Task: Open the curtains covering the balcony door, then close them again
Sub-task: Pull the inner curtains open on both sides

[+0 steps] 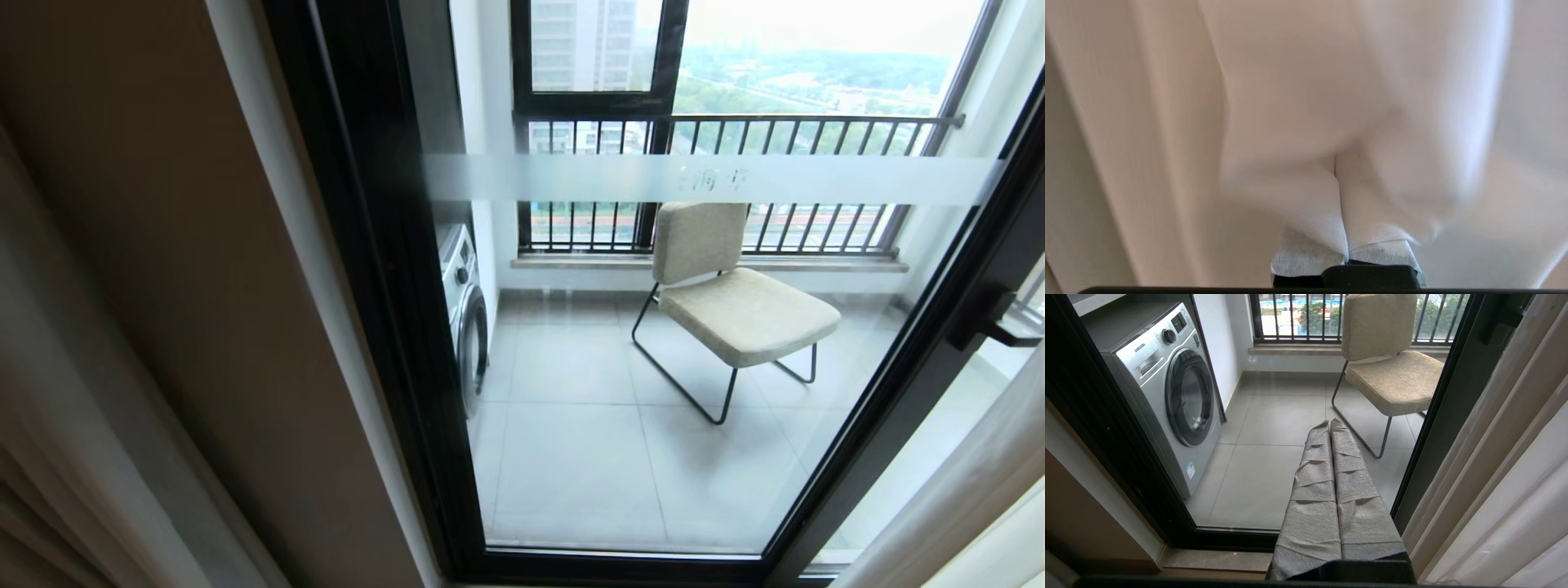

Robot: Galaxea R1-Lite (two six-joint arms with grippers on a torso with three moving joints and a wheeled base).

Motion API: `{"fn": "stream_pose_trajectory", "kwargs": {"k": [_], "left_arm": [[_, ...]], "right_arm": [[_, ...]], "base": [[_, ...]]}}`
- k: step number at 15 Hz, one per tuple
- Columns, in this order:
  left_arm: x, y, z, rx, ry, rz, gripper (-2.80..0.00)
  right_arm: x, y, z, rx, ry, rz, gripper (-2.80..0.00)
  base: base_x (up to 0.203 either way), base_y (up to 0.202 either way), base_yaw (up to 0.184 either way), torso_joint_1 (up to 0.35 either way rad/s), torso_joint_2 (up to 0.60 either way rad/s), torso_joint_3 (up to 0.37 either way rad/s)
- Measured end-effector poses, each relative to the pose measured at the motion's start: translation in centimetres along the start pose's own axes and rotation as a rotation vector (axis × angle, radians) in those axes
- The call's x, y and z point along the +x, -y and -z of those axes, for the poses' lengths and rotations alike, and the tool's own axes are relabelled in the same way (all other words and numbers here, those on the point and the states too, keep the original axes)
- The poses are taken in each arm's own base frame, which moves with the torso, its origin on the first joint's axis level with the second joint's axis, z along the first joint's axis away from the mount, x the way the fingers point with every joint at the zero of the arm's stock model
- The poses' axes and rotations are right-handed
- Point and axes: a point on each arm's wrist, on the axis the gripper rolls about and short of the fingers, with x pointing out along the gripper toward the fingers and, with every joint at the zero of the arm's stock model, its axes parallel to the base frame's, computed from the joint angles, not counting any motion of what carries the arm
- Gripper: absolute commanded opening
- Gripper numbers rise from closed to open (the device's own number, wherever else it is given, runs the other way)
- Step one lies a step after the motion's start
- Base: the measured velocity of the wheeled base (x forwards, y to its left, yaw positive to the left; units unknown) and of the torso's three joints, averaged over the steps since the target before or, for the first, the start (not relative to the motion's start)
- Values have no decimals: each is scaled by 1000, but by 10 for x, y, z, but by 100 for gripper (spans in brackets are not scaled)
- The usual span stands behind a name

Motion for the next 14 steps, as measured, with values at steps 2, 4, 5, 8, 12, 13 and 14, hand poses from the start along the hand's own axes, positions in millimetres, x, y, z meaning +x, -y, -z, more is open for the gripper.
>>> {"fn": "stream_pose_trajectory", "kwargs": {"k": [2, 4, 5, 8, 12, 13, 14], "left_arm": [[-6, 22, -18, -4, 31, 63, -280], [-9, 45, -29, -17, 54, 128, -280], [-11, 55, -32, -25, 60, 155, -280], [-16, 67, -40, -31, 76, 196, -280], [-18, 70, -43, -32, 83, 206, 0], [-18, 70, -43, -32, 83, 205, 0], [-18, 70, -43, -33, 81, 205, 0]], "right_arm": [[0, 0, 0, 0, 0, 0, -280], [0, 0, 0, 0, 0, 0, -280], [0, 0, 0, 0, 0, 0, -280], [0, 0, 0, 0, 0, 0, -280], [0, 0, 0, 0, 0, 0, -280], [0, 0, 0, 0, 0, 0, -280], [0, 0, 0, 0, 0, 0, -280]], "base": [[0, 0, 0, 0, 0, 0], [0, 0, 0, 0, 0, 0], [0, 0, 0, 0, 0, 0], [0, 0, 0, 0, 0, 0], [0, 0, 0, 0, 0, 0], [0, 0, 0, 0, 0, 0], [0, 0, 0, 0, 0, 0]]}}
